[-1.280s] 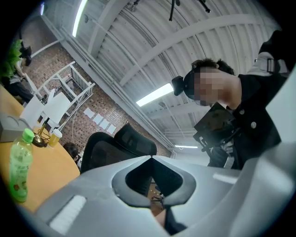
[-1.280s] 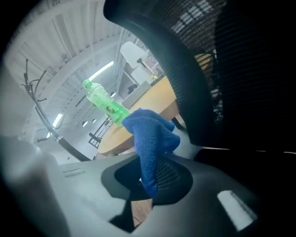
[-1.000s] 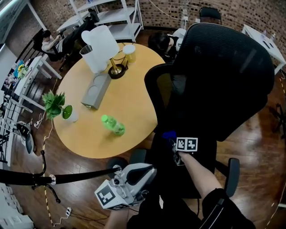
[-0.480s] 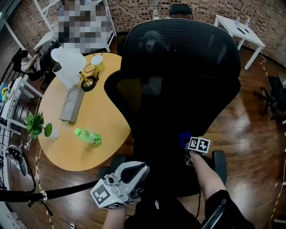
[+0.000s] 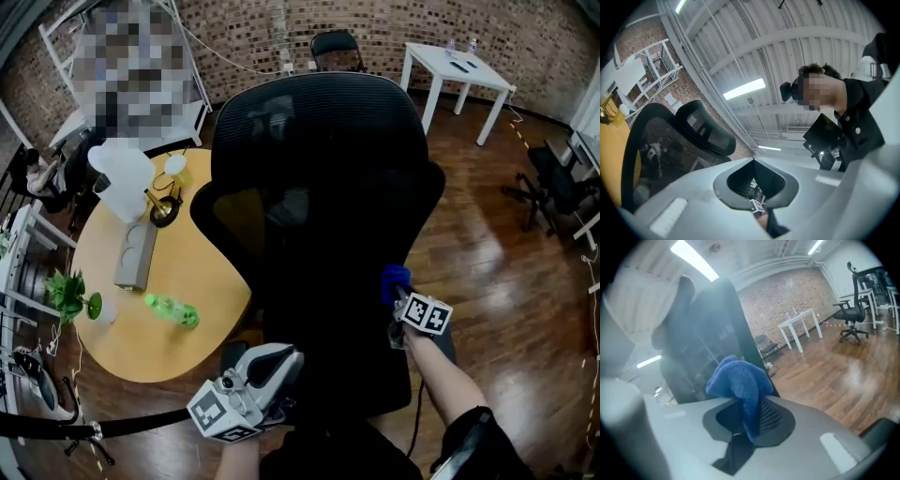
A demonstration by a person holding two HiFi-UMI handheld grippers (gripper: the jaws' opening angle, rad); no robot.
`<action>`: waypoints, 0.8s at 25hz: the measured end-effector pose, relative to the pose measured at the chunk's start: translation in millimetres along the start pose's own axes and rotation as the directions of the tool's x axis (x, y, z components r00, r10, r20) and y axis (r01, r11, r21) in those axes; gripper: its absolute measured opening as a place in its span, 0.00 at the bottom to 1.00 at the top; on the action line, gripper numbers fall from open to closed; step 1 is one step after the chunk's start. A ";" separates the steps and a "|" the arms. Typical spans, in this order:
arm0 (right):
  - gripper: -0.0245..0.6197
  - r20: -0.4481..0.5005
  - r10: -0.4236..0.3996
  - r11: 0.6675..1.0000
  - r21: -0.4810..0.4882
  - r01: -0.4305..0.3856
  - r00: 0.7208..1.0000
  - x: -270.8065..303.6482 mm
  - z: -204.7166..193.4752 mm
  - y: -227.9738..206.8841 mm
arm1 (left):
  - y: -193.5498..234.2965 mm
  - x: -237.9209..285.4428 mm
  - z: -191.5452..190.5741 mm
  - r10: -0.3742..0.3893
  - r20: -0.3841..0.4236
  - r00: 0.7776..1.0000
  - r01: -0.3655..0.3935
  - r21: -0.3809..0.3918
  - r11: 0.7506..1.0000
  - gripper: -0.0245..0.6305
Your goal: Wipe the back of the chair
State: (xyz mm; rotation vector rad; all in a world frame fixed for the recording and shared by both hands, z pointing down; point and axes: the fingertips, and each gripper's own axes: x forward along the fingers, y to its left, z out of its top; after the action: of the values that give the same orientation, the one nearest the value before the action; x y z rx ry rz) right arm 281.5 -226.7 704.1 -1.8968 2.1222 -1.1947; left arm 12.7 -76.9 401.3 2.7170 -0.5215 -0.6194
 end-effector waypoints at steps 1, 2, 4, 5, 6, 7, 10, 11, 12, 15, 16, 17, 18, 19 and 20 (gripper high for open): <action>0.12 0.050 0.068 0.998 -0.001 -0.068 0.996 -16.5 17.2 21.3 | -4.4 1.7 3.4 -0.005 0.001 1.000 0.005 -0.011 1.000 0.03; 0.12 0.098 0.143 0.990 0.000 -0.144 0.985 -36.0 33.1 45.0 | -9.3 3.3 7.3 -0.011 0.005 1.000 0.011 -0.028 1.000 0.03; 0.12 0.189 0.283 0.957 0.006 -0.290 0.940 -82.4 59.1 92.1 | -23.1 7.1 17.3 -0.037 0.021 0.999 0.038 -0.048 0.998 0.03; 0.12 0.236 0.341 0.935 0.018 -0.355 0.910 -107.4 69.0 113.6 | -31.1 9.0 23.6 -0.057 0.030 0.998 0.058 -0.044 0.997 0.03; 0.12 0.287 0.406 0.902 0.031 -0.432 0.868 -133.1 78.2 137.0 | -39.2 10.9 30.9 -0.078 0.039 0.996 0.080 -0.032 0.996 0.03; 0.12 0.339 0.481 0.853 0.029 -0.520 0.809 -159.6 88.0 164.0 | -47.3 12.5 39.1 -0.100 0.049 0.994 0.101 -0.018 0.995 0.03; 0.12 0.434 0.682 0.680 -0.080 -0.729 0.589 -238.7 116.5 245.3 | -70.7 17.1 65.7 -0.153 0.094 0.984 0.151 0.031 0.988 0.03; 0.12 0.450 0.724 0.630 -0.123 -0.767 0.523 -261.7 123.0 266.9 | -77.9 17.5 73.2 -0.171 0.110 0.979 0.167 0.043 0.985 0.03; 0.12 0.459 0.754 0.590 -0.160 -0.791 0.469 -281.4 127.1 285.1 | -84.0 16.8 79.5 -0.186 0.126 0.974 0.181 0.049 0.982 0.03; 0.12 0.449 0.808 0.523 -0.250 -0.815 0.381 -316.8 127.9 321.1 | -95.3 10.5 96.9 -0.208 0.176 0.962 0.203 0.045 0.978 0.03; 0.12 0.437 0.821 0.508 -0.269 -0.818 0.367 -322.8 125.8 328.1 | -98.3 8.0 102.5 -0.212 0.192 0.958 0.207 0.046 0.977 0.03; 0.12 0.426 0.833 0.492 -0.278 -0.825 0.353 -327.3 123.2 334.0 | -101.5 5.2 107.0 -0.216 0.203 0.955 0.210 0.051 0.976 0.03; 0.12 0.418 0.843 0.475 -0.278 -0.835 0.340 -330.4 120.7 339.9 | -104.2 2.6 110.0 -0.219 0.207 0.954 0.211 0.060 0.976 0.03; 0.12 0.413 0.849 0.460 -0.275 -0.844 0.328 -332.4 119.0 346.2 | -106.1 0.3 111.9 -0.219 0.205 0.954 0.209 0.071 0.975 0.03; 0.12 0.412 0.854 0.450 -0.273 -0.851 0.319 -333.3 117.8 352.0 | -107.1 -1.7 113.1 -0.218 0.202 0.955 0.205 0.083 0.975 0.03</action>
State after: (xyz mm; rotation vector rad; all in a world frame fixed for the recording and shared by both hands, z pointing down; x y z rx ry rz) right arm 133.5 -15.9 276.9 -0.6004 2.2135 -0.3568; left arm -11.4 -4.9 265.1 2.8040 -0.3027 -0.9688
